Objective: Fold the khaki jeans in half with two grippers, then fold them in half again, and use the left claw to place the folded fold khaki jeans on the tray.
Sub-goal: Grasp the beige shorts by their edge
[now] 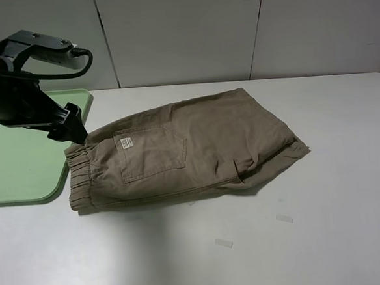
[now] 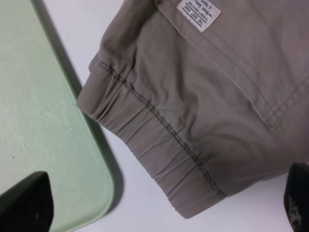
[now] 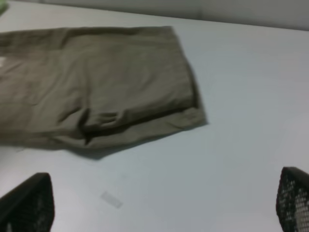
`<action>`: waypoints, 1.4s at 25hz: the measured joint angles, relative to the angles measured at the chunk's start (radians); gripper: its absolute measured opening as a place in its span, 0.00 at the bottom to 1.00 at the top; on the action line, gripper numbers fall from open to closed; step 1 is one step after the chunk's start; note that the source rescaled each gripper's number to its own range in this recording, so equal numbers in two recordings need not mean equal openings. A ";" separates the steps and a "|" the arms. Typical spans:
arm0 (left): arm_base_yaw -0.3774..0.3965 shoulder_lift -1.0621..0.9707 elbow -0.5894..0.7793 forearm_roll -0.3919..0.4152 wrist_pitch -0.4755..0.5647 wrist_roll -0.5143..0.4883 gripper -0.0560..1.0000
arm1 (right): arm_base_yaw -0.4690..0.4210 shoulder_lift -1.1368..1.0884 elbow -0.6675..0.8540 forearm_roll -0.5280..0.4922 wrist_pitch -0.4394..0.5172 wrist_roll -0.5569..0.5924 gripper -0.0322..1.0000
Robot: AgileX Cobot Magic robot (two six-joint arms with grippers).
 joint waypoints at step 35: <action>0.000 0.002 0.000 -0.014 0.071 -0.373 0.94 | -0.403 0.000 0.000 0.004 0.000 0.000 1.00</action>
